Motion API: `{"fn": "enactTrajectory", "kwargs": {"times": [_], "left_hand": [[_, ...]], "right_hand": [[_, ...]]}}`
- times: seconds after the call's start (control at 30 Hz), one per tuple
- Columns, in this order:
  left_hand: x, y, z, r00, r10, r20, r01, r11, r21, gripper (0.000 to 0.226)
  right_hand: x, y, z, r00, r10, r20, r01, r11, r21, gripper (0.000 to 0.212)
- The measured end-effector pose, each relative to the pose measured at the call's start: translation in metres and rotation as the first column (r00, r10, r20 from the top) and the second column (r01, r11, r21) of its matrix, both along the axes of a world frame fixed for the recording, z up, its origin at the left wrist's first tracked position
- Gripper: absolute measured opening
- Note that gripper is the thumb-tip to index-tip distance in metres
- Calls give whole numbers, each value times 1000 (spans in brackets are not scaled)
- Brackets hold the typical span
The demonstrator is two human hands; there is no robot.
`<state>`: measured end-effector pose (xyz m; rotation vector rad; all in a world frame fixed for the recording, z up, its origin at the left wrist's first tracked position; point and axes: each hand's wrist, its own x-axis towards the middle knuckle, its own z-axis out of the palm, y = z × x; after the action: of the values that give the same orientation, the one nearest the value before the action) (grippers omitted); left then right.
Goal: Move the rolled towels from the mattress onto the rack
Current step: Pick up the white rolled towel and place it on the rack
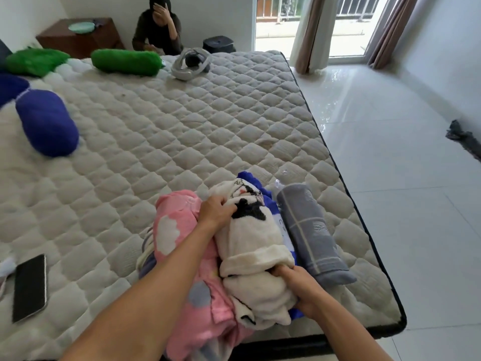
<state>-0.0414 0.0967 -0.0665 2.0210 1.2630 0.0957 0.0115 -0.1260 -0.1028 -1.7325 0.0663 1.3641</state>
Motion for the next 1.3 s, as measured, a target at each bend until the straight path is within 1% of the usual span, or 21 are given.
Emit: {"fn": "enactTrajectory", "kwargs": {"times": [0.13,0.27,0.4,0.5,0.57,0.6,0.67,0.77,0.83,0.9,0.97,1.03,1.1,1.17,1.23,1.3], "left_hand": [[-7,-13,15,997,41,62,-41,999,12,27],[-19,-40,32,990,84,112,-88,996,30,22],[-38,-85,51,972,153,180,-166,985,56,17],[-57,-129,67,932,263,249,-283,958,47,24],[-73,-161,75,896,331,297,-357,933,38,19],[-80,-175,77,884,361,298,-386,922,27,17],[-102,-211,80,834,447,324,-469,883,-12,23],[-146,-259,75,725,587,360,-598,796,-94,36],[-180,-289,75,666,660,349,-665,737,-126,29],[-217,-315,75,598,723,347,-733,668,-129,22],[-259,-344,79,519,780,348,-807,582,-101,25],[-307,-377,83,429,831,353,-864,491,-107,32],[-357,-419,89,323,868,377,-914,389,-112,35],[-408,-468,94,192,897,398,-961,255,-110,39],[-460,-524,97,46,905,424,-988,104,-114,33],[-511,-586,103,-98,897,431,-990,-45,-131,24]], "right_hand": [[7,-12,3,999,-42,32,41,998,39,28],[19,-38,8,994,-69,87,60,993,103,25],[29,-68,22,991,-49,126,29,987,155,18],[34,-93,32,984,-47,174,15,984,178,11],[34,-111,40,983,-22,180,-15,980,200,10],[33,-117,43,982,-21,187,-21,976,218,10],[28,-136,52,979,21,202,-73,964,254,8],[4,-163,65,978,79,192,-132,950,281,8],[-19,-176,71,971,162,177,-212,923,321,10],[-47,-183,70,955,252,158,-291,903,315,9],[-80,-189,70,924,355,142,-382,866,323,12],[-121,-191,73,877,465,123,-479,822,309,18],[-169,-197,78,810,570,138,-581,747,323,17],[-222,-206,82,723,667,177,-683,655,323,18],[-281,-226,88,621,757,204,-770,539,342,17],[-342,-255,95,497,837,230,-840,396,372,12]]}}
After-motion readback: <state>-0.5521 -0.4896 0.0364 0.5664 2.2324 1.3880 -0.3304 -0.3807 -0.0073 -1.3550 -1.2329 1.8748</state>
